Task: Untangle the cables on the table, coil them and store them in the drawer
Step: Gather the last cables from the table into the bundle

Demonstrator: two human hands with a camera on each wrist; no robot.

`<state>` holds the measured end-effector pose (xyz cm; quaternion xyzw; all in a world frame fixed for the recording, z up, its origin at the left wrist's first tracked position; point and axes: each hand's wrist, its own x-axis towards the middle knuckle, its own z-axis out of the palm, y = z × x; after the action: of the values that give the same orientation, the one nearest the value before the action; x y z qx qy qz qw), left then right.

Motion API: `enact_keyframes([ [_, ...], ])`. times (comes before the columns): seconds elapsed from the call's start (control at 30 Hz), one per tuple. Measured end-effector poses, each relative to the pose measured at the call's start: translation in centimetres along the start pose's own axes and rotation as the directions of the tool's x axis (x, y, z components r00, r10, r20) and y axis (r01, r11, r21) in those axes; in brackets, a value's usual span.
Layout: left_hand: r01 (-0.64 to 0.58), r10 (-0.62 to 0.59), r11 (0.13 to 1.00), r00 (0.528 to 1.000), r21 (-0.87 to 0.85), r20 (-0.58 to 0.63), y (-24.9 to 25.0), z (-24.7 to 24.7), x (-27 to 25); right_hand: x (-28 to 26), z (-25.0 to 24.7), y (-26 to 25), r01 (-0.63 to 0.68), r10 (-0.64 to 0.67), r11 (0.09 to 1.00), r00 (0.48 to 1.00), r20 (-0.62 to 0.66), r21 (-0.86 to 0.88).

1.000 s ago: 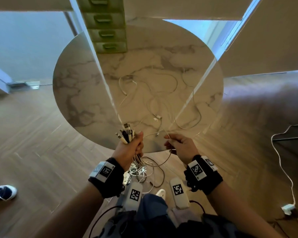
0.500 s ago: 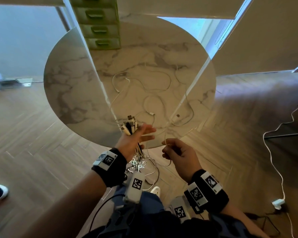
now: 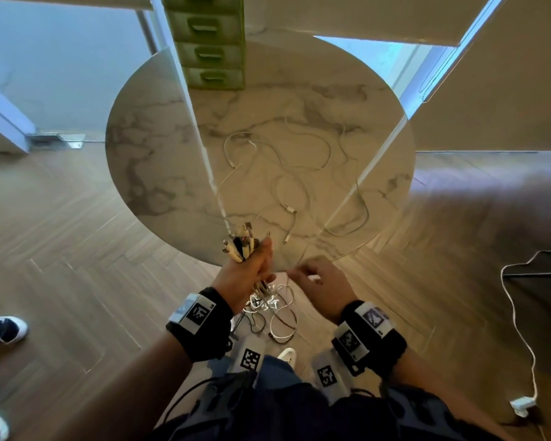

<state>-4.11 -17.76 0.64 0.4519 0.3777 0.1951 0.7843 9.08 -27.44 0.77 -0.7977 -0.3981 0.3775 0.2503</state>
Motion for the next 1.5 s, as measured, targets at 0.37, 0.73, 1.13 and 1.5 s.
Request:
enact_keyframes([
  [0.37,0.108,-0.106,0.994,0.991,0.013,-0.08,-0.2,-2.0,0.2,8.1,-2.5,-1.3,-0.157,0.259,0.535,0.966,0.016,0.83],
  [0.73,0.184,-0.188,0.966,0.982,0.18,0.005,0.3,-1.3,2.5,11.9,-0.3,0.3,-0.298,0.509,0.776,0.816,-0.273,0.557],
  [1.13,0.222,-0.216,0.974,0.971,0.05,-0.1,2.0,-1.0,8.2,5.7,-1.2,0.6,-0.223,0.268,0.923,0.957,-0.11,0.313],
  [1.5,0.158,-0.158,0.987,0.987,0.022,0.01,1.4,1.1,9.5,2.2,-1.1,2.6,-0.262,0.277,0.95,0.958,-0.074,0.172],
])
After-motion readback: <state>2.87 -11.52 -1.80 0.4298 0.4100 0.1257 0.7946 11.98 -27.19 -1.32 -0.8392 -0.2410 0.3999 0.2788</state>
